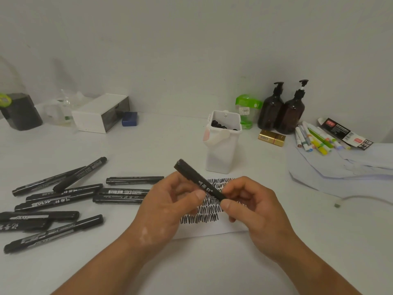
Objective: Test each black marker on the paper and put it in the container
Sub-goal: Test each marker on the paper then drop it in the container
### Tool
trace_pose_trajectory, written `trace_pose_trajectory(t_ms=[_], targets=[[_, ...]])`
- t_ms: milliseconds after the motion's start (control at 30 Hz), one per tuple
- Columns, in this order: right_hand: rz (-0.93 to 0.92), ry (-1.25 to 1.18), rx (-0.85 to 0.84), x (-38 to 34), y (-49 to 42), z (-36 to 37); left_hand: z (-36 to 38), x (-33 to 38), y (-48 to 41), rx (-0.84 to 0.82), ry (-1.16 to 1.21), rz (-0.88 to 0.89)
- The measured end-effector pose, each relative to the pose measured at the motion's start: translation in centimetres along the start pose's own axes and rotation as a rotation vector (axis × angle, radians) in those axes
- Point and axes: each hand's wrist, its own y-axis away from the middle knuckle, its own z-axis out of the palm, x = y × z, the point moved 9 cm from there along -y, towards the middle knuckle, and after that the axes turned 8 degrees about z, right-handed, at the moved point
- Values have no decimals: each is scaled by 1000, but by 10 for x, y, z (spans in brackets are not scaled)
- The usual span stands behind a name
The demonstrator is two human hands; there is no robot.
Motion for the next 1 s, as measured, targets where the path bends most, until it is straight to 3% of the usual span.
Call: trace_pose_trajectory(t_ms=[100,233,467,633,1000], targets=[[29,-11,-50,6,1,11,6,-1,1,-38,-38,-2],[9,159,-12,6,2,12,3,4,1,-26,-23,-4],[7,-34,29,3,-1,-8,0,8,3,-76,-424,16],[5,58,36,5,-4,-8,3,4,4,-108,-516,16],[103,-315,517,20,-8,-120,-13,2,1,-30,-531,-21]])
